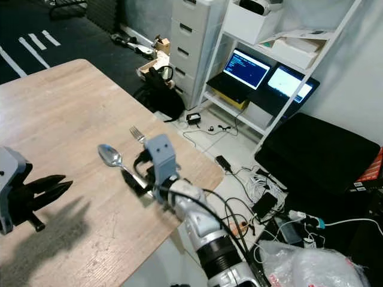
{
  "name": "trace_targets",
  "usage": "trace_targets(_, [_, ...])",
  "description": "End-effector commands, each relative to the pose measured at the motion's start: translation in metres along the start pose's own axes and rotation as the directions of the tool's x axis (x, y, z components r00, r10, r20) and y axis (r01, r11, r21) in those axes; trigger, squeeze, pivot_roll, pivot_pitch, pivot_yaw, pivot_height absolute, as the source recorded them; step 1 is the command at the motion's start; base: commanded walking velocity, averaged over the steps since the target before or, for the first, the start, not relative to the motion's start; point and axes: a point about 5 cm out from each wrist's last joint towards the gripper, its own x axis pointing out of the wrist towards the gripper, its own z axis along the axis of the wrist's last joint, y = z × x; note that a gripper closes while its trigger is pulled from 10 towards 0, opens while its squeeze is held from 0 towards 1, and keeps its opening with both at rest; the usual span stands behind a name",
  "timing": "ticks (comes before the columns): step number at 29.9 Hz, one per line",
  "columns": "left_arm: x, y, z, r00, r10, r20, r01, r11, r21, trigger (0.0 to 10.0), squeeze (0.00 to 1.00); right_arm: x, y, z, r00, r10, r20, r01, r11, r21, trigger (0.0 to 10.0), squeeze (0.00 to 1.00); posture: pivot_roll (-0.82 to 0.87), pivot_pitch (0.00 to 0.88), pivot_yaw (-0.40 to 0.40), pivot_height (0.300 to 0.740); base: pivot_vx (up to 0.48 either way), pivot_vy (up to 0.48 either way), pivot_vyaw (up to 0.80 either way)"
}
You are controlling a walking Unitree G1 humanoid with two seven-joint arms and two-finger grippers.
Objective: Setting the table
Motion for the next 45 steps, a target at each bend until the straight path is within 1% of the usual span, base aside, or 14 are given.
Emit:
trace_targets(1, [0.002, -0.005, -0.002, 1.000, -0.017, -0.013, 0.017, 1.000, -0.007, 10.0, 0.00, -0.003, 0.004, -0.009, 1.000, 0.018, -0.018, -0.018, 0.999, -0.029, 10.0, 0.00, 0.09, 0.094, -0.002, 0.740, 0.000, 0.000, 0.00])
trace_targets(5, [0.003, -0.005, -0.003, 1.000, -0.016, -0.012, 0.015, 1.000, -0.009, 10.0, 0.00, -0.004, 0.008, -0.019, 0.999, 0.025, -0.046, -0.027, 0.999, -0.038, 10.0, 0.00, 0.09, 0.093, -0.003, 0.740, 0.000, 0.000, 0.00])
trace_targets(6, [0.003, -0.005, -0.003, 1.000, -0.014, -0.010, 0.014, 1.000, -0.011, 10.0, 0.00, -0.004, 0.008, -0.026, 0.997, 0.015, -0.071, -0.017, 1.000, -0.026, 9.7, 0.00, 0.09, 0.093, -0.003, 0.740, 0.000, 0.000, 0.00])
trace_targets(7, [0.004, -0.005, -0.002, 1.000, -0.013, -0.008, 0.013, 1.000, -0.011, 10.0, 0.00, -0.004, 0.008, -0.029, 0.997, 0.010, -0.081, -0.013, 1.000, -0.026, 8.7, 0.00, 0.09, 0.091, -0.002, 0.740, 0.000, 0.000, 0.00])
trace_targets(8, [0.005, -0.006, -0.002, 1.000, -0.012, -0.007, 0.012, 1.000, -0.012, 10.0, 0.00, -0.004, 0.007, -0.033, 0.996, 0.004, -0.094, -0.006, 1.000, -0.030, 8.3, 0.00, 0.09, 0.090, -0.002, 0.740, 0.000, 0.000, 0.00])
trace_targets(9, [0.005, -0.006, -0.002, 1.000, -0.011, -0.006, 0.011, 1.000, -0.012, 10.0, 0.00, -0.004, 0.007, -0.035, 0.995, -0.001, -0.102, -0.003, 0.999, -0.035, 8.3, 0.00, 0.09, 0.090, -0.002, 0.740, 0.000, 0.000, 0.00])
trace_targets(10, [0.006, -0.006, -0.002, 1.000, -0.011, -0.004, 0.011, 1.000, -0.013, 10.0, 0.00, -0.004, 0.006, -0.039, 0.993, -0.017, -0.121, 0.010, 0.998, -0.065, 4.0, 0.00, 0.09, 0.090, -0.002, 0.740, 0.000, 0.000, 0.00])
trace_targets(11, [0.006, -0.006, -0.002, 1.000, -0.011, -0.004, 0.011, 1.000, -0.013, 10.0, 0.00, -0.004, 0.006, -0.039, 0.993, -0.017, -0.121, 0.010, 0.998, -0.065, 4.0, 0.00, 0.09, 0.090, -0.002, 0.740, 0.000, 0.000, 0.00])
trace_targets(12, [0.006, -0.007, -0.002, 1.000, -0.010, -0.003, 0.010, 1.000, -0.016, 10.0, 0.00, -0.004, 0.004, -0.043, 0.989, -0.035, -0.142, 0.021, 0.995, -0.100, 0.0, 0.00, 0.09, 0.088, -0.002, 0.740, 0.000, 0.000, 0.00])
trace_targets(21, [0.007, -0.007, -0.004, 1.000, 0.002, -0.001, -0.002, 1.000, -0.025, 10.0, 0.00, -0.006, -0.003, -0.049, 0.978, -0.078, -0.195, 0.070, 0.996, -0.048, 0.0, 0.00, 0.09, 0.084, -0.005, 0.740, 0.000, 0.000, 0.00])
trace_targets(29, [0.009, -0.008, -0.006, 1.000, 0.013, 0.002, -0.013, 0.999, -0.031, 10.0, 0.00, -0.006, -0.007, -0.040, 0.982, -0.089, -0.169, 0.082, 0.995, -0.047, 0.0, 0.00, 0.08, 0.077, -0.006, 0.740, 0.000, 0.000, 0.00])
trace_targets(38, [0.012, -0.009, -0.010, 0.999, 0.037, -0.004, -0.037, 0.998, -0.043, 10.0, 0.00, -0.008, -0.012, -0.020, 0.992, -0.113, -0.060, 0.114, 0.993, 0.007, 0.0, 0.00, 0.08, 0.072, -0.008, 0.740, 0.000, 0.000, 0.00])
trace_targets(40, [0.014, -0.010, -0.013, 0.999, 0.049, -0.006, -0.050, 0.997, -0.055, 10.0, 0.00, -0.011, -0.017, -0.013, 0.990, -0.139, -0.017, 0.140, 0.989, 0.053, 0.0, 0.00, 0.08, 0.073, -0.007, 0.740, 0.000, 0.000, 0.00])
trace_targets(45, [0.017, -0.010, -0.016, 0.997, 0.071, -0.007, -0.071, 0.995, -0.064, 10.0, 0.00, -0.016, -0.022, -0.004, 0.983, -0.181, 0.029, 0.177, 0.980, 0.094, 0.0, 0.00, 0.07, 0.076, -0.003, 0.740, 0.000, 0.000, 0.00])
